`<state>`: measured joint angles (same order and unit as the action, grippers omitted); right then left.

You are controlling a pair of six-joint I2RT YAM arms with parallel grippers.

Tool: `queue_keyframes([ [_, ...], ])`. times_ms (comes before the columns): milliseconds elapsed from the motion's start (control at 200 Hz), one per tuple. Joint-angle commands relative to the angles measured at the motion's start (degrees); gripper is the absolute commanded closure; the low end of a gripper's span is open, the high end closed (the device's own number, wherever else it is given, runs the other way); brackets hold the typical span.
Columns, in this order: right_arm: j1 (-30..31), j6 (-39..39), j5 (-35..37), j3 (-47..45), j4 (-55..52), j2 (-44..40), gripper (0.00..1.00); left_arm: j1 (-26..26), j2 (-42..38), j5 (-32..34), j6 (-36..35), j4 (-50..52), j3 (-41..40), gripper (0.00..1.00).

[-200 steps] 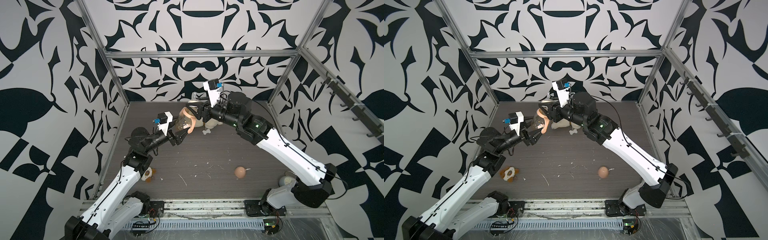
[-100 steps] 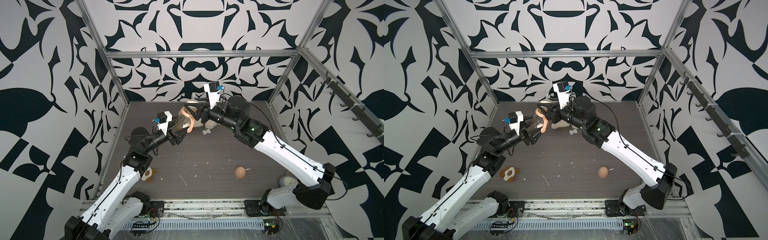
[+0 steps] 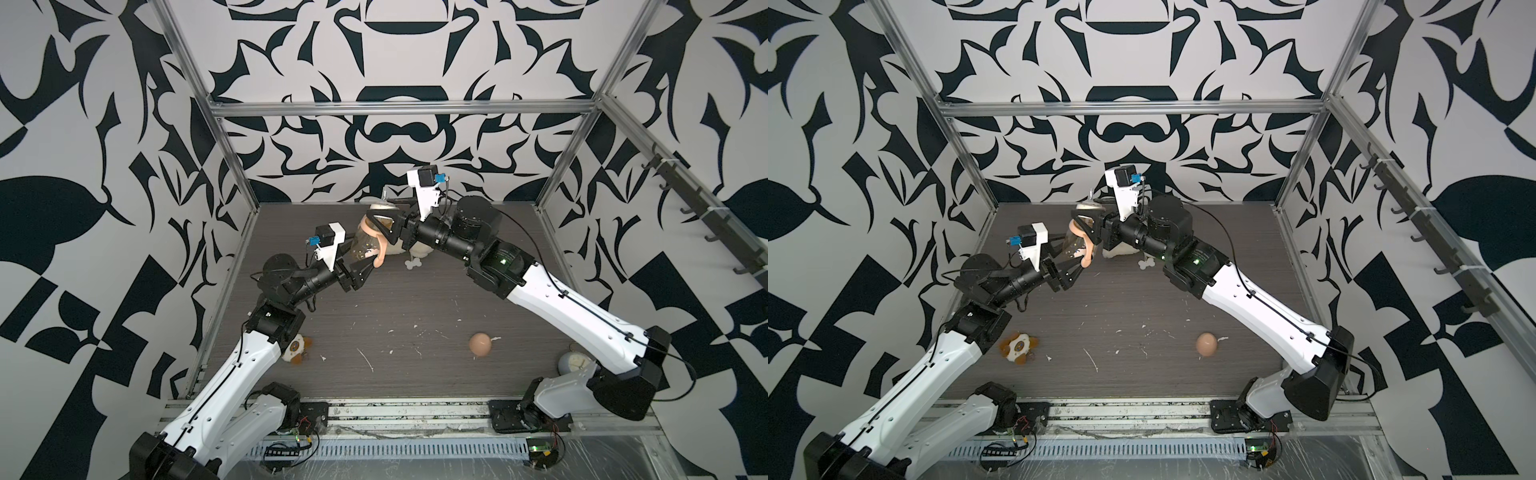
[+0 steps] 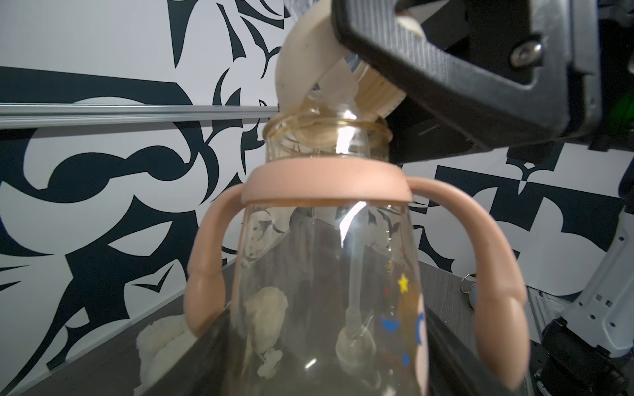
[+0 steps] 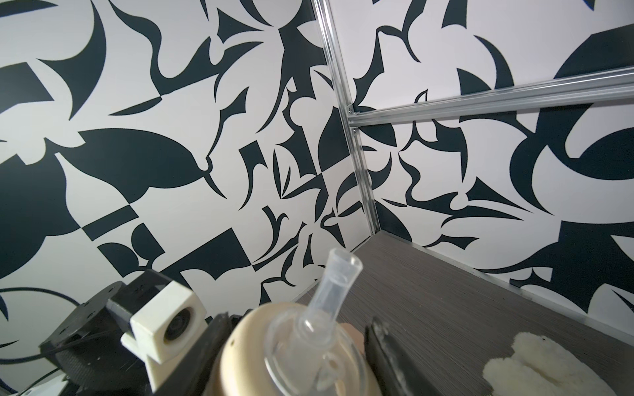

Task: Assemble the baby bottles
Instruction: Close the nipple on the baby bottle.

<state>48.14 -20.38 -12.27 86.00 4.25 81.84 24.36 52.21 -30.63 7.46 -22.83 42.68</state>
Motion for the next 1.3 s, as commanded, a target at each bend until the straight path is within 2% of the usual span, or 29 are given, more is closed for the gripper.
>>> queue_keyframes([
  [0,1.04,1.26,-0.98,-1.7,1.67,-1.18,0.41,0.33,-1.21,-1.28,-0.82,-2.57,2.24,1.0],
  [415,1.77,5.46,2.84,-1.97,3.28,-1.35,0.41,0.34,-1.82,-1.54,-0.8,-1.71,1.92,1.0],
  [670,1.78,5.35,3.86,-2.26,3.63,-0.79,0.4,0.33,-1.94,-1.89,-0.94,-1.6,1.8,1.0],
  [955,1.9,5.53,4.54,-0.57,-0.38,0.43,0.39,0.34,-2.58,-1.87,-1.48,-0.68,1.73,1.0],
  [1295,2.04,6.26,-1.88,2.46,-7.96,1.47,0.38,0.33,-3.16,-2.06,-2.72,0.85,1.88,1.0],
])
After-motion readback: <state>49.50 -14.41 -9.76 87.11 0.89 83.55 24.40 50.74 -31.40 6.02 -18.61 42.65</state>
